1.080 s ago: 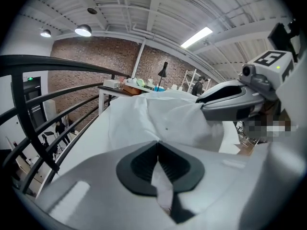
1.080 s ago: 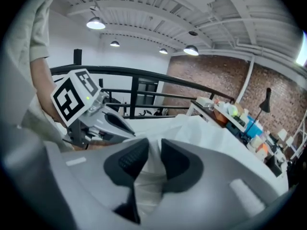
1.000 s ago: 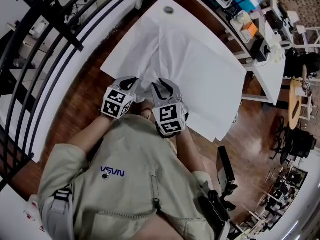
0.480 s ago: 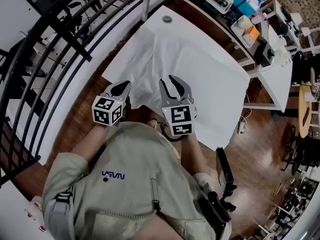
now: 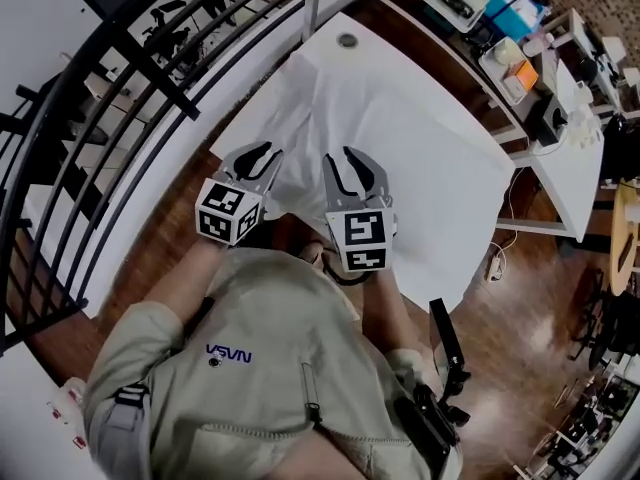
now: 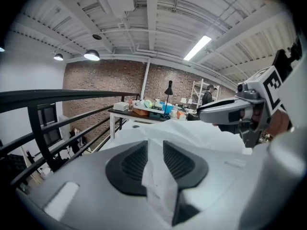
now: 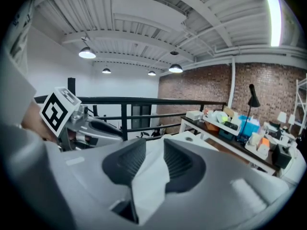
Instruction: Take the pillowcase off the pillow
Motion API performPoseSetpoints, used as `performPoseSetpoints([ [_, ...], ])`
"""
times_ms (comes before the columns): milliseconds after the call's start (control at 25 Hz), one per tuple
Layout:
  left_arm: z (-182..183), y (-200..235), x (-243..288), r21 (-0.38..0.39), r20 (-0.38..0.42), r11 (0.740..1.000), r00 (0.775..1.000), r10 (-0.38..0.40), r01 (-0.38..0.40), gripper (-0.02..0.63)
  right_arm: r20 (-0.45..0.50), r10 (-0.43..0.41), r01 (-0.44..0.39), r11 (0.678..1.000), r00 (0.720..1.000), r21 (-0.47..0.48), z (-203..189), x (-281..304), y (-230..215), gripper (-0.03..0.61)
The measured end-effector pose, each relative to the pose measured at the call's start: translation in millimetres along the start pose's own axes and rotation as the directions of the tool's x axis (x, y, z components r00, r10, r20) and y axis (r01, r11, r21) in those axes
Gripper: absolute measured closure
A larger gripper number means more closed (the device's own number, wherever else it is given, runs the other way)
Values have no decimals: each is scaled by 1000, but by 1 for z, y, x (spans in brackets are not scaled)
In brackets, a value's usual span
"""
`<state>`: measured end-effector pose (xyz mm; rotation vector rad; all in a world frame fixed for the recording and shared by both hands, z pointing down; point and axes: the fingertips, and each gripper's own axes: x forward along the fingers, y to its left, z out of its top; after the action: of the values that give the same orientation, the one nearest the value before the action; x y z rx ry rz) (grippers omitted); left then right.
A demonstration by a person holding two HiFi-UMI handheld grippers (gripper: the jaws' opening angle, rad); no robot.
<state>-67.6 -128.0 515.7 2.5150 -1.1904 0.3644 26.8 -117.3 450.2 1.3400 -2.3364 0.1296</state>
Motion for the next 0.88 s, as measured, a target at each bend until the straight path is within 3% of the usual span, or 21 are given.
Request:
performPoseSetpoints([
  [280,10,38,39,-27,-9,993,993,-114,113,453,-121,-113,109,993,986,-38,8,40,-7,462],
  [600,11,55,84,-40,-53,960,959,-278,276,403,-287,-258,257,965,922,-41,2,72,-24,419],
  [760,7,47,107,-33,-81,951,948,-309,307,402,-324,-280,282,958,904,-39,-4,81,-34,399],
  [880,1,46,126,-39,-118,949,941,-317,314,402,-362,-263,253,965,895,-75,-14,97,-37,399],
])
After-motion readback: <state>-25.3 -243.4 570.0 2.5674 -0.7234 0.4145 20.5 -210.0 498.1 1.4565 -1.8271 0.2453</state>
